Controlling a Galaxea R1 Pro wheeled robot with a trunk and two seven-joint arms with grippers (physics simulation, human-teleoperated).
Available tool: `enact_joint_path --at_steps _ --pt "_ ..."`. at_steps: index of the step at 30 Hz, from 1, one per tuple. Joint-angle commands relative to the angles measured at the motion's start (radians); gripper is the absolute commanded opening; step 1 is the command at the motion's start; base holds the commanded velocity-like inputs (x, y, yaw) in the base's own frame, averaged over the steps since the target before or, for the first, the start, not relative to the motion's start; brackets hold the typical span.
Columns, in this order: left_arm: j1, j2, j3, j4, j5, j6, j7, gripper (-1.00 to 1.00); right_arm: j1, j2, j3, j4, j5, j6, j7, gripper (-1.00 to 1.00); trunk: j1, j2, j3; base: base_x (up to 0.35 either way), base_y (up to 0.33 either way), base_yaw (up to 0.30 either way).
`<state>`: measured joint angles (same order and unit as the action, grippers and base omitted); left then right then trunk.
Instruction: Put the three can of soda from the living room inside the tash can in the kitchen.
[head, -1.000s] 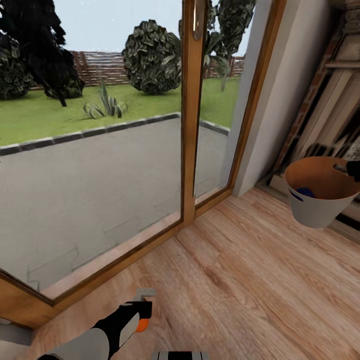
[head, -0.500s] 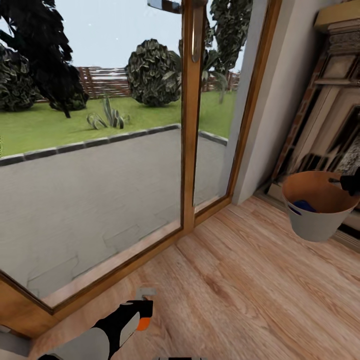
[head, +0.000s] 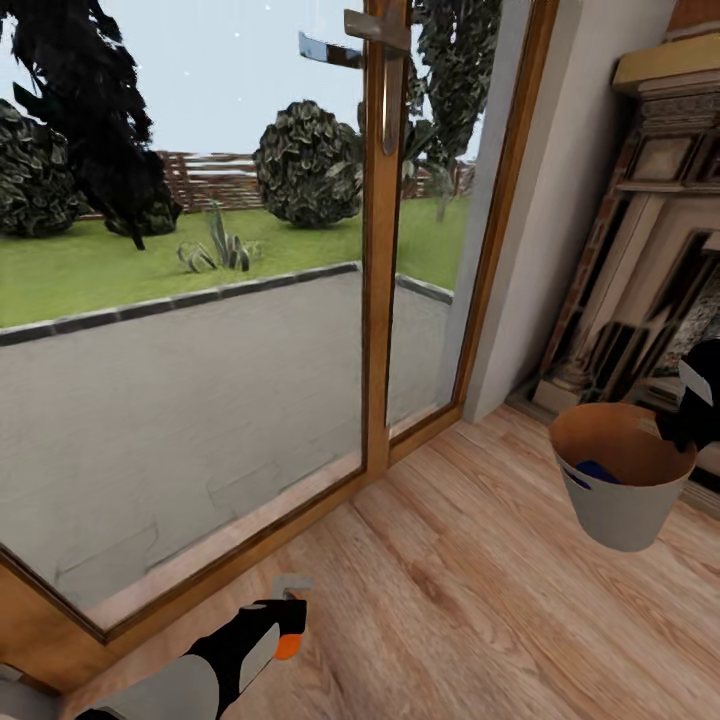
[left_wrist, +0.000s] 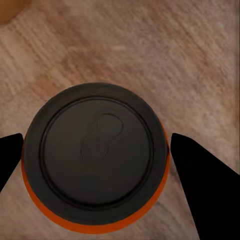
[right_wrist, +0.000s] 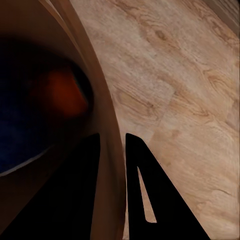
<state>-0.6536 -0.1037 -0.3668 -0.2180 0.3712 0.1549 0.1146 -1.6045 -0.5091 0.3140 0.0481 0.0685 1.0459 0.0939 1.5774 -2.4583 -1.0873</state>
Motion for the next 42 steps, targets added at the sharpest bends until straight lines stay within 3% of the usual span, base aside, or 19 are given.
enact_joint_path --at_steps 1,4,7,9,12,14,18,26,28,29,32,39,41,42 --pt "0.000 0.000 0.001 -0.005 0.000 0.000 -0.001 -1.00 0.011 0.003 0.001 -0.014 0.006 -0.011 0.002 -1.00 -0.004 0.007 0.003 0.000 0.000 0.000" --pt "0.000 0.000 0.000 -0.025 0.000 0.006 -0.001 -1.00 0.025 0.003 -0.027 -0.012 0.006 -0.023 0.003 -1.00 -0.016 0.028 0.013 0.000 0.000 0.000" --pt "0.000 -0.001 0.000 -0.056 0.000 0.019 -0.001 -1.00 0.061 0.001 -0.079 -0.014 0.007 -0.031 0.003 -1.00 -0.027 0.049 0.022 0.000 0.000 0.000" --pt "0.000 -0.001 0.001 -0.122 0.001 0.073 -0.001 -1.00 0.114 0.004 -0.107 -0.013 0.008 -0.086 0.000 -1.00 -0.035 0.063 0.028 0.000 0.000 0.000" --pt "0.009 0.000 0.001 -0.204 0.001 0.130 0.000 -1.00 0.140 0.005 -0.116 -0.011 0.007 -0.123 -0.002 -1.00 -0.046 0.084 0.038 0.000 0.000 0.000" --pt "0.035 0.001 0.002 -0.288 0.001 0.184 0.001 -1.00 0.149 0.004 -0.119 -0.011 0.008 -0.137 -0.003 -1.00 -0.054 0.098 0.044 0.000 0.000 0.000" --pt "0.147 0.006 0.001 -0.656 0.002 0.414 0.011 -1.00 0.173 0.007 -0.121 -0.010 0.008 -0.150 -0.006 -1.00 -0.069 0.126 0.057 0.000 0.000 0.000" --pt "0.190 0.008 -0.001 -0.834 0.004 0.554 0.013 -1.00 0.206 0.043 -0.121 -0.009 0.008 -0.188 -0.014 -1.00 -0.100 0.182 0.082 0.000 0.000 0.000" --pt "0.198 0.008 0.000 -0.907 0.006 0.600 0.013 -1.00 0.225 0.059 -0.121 -0.010 0.008 -0.215 -0.015 -1.00 -0.108 0.196 0.088 0.000 0.000 0.000" --pt "0.210 0.008 0.000 -0.995 0.008 0.661 0.013 -1.00 0.238 0.071 -0.121 -0.010 0.008 -0.231 -0.021 -1.00 -0.111 0.203 0.091 0.000 0.000 0.000" --pt "0.237 0.007 0.001 -1.138 0.009 0.773 0.013 -1.00 0.250 0.083 -0.122 -0.009 0.007 -0.244 -0.074 -1.00 -0.123 0.224 0.101 0.000 0.000 0.000" --pt "0.246 0.001 0.001 -1.226 0.016 0.882 0.007 -1.00 0.294 0.108 -0.123 -0.010 0.007 -0.254 -0.121 -1.00 -0.150 0.273 0.122 0.000 0.000 0.000" --pt "0.246 -0.001 0.001 -1.246 0.040 0.892 0.004 -1.00 0.309 0.115 -0.126 -0.009 0.007 -0.281 -0.127 -1.00 -0.157 0.287 0.129 0.000 0.000 0.000" --pt "0.245 -0.002 0.000 -1.269 0.079 0.892 0.004 -1.00 0.332 0.124 -0.149 -0.009 0.007 -0.319 -0.139 -1.00 -0.161 0.294 0.132 0.000 0.000 0.000"
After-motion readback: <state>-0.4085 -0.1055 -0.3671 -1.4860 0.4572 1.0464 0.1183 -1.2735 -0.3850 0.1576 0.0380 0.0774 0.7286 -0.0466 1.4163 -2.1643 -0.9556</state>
